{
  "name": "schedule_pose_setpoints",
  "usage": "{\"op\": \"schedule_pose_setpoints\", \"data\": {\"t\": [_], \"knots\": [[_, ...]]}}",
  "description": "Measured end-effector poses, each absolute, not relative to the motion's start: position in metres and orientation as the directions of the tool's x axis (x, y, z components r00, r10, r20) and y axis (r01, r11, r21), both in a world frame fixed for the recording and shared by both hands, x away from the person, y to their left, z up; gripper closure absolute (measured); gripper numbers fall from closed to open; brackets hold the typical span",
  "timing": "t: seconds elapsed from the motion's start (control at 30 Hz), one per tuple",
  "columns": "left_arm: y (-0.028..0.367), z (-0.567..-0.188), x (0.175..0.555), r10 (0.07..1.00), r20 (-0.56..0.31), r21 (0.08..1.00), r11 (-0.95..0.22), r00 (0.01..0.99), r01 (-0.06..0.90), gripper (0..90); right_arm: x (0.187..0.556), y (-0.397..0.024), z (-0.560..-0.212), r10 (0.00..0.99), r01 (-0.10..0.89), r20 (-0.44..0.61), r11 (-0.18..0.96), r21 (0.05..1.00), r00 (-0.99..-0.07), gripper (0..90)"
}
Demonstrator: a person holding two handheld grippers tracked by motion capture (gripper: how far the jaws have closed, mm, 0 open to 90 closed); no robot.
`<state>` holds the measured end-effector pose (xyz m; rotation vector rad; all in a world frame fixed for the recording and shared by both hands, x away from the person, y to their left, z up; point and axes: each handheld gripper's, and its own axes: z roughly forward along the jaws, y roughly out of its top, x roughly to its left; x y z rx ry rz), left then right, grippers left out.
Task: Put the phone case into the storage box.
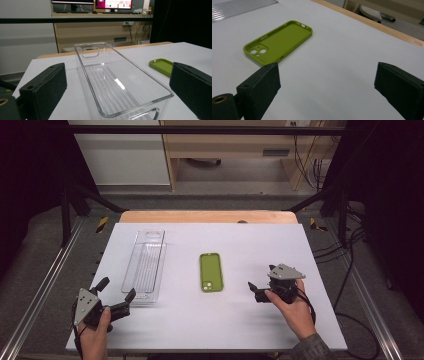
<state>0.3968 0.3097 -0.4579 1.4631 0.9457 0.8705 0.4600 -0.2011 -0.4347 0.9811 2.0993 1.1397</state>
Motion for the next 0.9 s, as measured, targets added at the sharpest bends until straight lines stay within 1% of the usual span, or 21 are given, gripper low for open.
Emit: {"op": "schedule_pose_setpoints", "data": {"t": [0.3,0.4,0.43,0.5,0.6,0.63,0.77,0.8,0.9], "knots": [[0.307,-0.457,0.398,0.906,0.025,0.996,-0.060,0.423,0.069,0.9,0.480,-0.177,-0.418,0.779,0.336,-0.161,0.435,0.835,-0.606,6.5],[0.307,-0.457,0.397,0.908,0.016,0.995,-0.055,0.419,0.080,0.9,0.484,-0.171,-0.416,0.773,0.335,-0.166,0.444,0.831,-0.612,6.6],[0.307,-0.457,0.398,0.905,0.024,0.996,-0.058,0.426,0.067,0.8,0.486,-0.168,-0.415,0.771,0.335,-0.170,0.450,0.828,-0.614,6.7],[0.307,-0.457,0.397,0.907,0.015,0.995,-0.054,0.421,0.081,0.9,0.489,-0.164,-0.415,0.768,0.335,-0.171,0.453,0.827,-0.618,6.8],[0.307,-0.457,0.398,0.904,0.022,0.996,-0.057,0.427,0.070,0.8,0.491,-0.161,-0.415,0.765,0.334,-0.174,0.459,0.823,-0.620,6.8],[0.307,-0.457,0.397,0.907,0.015,0.995,-0.055,0.421,0.081,0.9,0.494,-0.157,-0.415,0.763,0.337,-0.173,0.460,0.821,-0.623,7.6],[0.308,-0.456,0.398,0.904,0.031,0.996,-0.065,0.427,0.065,0.8,0.497,-0.151,-0.415,0.762,0.328,-0.172,0.456,0.827,-0.624,11.2],[0.308,-0.456,0.397,0.908,0.021,0.995,-0.059,0.418,0.077,0.9,0.498,-0.149,-0.416,0.762,0.325,-0.170,0.451,0.831,-0.624,12.0],[0.309,-0.456,0.398,0.906,0.024,0.996,-0.057,0.423,0.066,0.8,0.500,-0.146,-0.417,0.764,0.324,-0.165,0.445,0.835,-0.624,13.1]]}}
